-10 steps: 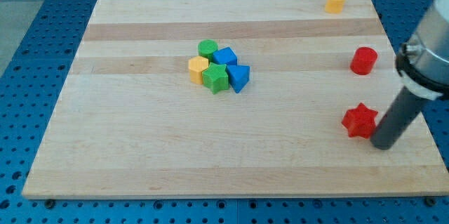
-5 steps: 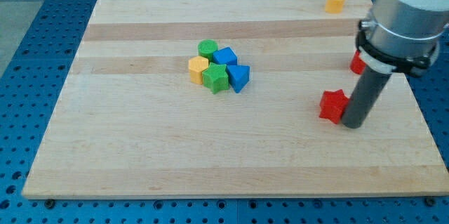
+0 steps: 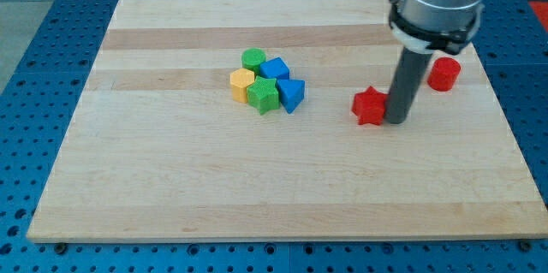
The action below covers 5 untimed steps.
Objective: Push red star beside blue triangle
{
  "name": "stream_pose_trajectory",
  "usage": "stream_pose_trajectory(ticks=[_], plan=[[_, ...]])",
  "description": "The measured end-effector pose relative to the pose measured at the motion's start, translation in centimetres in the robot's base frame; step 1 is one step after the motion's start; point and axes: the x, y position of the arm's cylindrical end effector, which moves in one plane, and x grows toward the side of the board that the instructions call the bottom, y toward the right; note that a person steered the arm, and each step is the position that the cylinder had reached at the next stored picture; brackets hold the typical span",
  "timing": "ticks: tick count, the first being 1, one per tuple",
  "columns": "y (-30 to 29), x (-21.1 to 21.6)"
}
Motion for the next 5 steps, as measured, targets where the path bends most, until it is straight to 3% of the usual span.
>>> stream_pose_trajectory(ticks=[2,5], plan=[[-5.4,0.0],[-6.7,-2.4]])
